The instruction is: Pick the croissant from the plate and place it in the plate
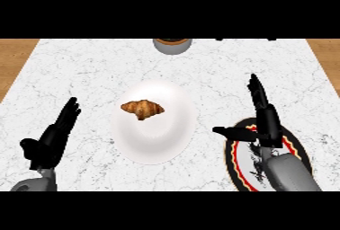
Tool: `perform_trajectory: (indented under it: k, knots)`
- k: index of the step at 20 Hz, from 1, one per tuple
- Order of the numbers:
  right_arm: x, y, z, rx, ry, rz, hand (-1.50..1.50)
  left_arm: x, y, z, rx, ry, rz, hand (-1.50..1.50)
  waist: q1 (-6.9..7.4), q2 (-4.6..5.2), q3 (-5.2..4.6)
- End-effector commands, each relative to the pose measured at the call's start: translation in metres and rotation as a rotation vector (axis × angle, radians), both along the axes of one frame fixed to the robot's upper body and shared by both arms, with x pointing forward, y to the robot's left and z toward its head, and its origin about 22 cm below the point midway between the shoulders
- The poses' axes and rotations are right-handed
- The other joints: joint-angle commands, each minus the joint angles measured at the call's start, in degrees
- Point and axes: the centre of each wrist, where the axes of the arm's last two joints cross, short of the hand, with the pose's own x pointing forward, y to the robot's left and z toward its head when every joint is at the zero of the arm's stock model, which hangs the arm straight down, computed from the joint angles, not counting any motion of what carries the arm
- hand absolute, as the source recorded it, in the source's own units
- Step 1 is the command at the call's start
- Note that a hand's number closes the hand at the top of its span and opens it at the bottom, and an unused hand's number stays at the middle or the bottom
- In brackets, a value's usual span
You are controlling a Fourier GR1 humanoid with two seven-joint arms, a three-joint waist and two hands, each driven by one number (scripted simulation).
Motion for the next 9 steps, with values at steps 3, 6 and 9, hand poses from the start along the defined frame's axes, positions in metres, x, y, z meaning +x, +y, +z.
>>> perform_trajectory:
  k: [3,6,9]
  knots:
    - [-0.006,-0.043,-0.029,-0.041,0.002,0.045,-1.5,0.006,-0.013,0.002,0.01,-0.004,-0.011,0.0,0.09,0.0,-0.04]
    - [-0.001,-0.053,-0.044,-0.048,0.021,0.039,-1.5,-0.002,-0.014,0.006,0.011,-0.005,-0.004,0.0,0.24,0.0,-0.03]
    - [0.004,-0.064,-0.047,-0.048,-0.015,0.022,-1.5,0.014,0.0,0.006,-0.002,0.0,-0.005,0.0,0.1,0.01,-0.04]
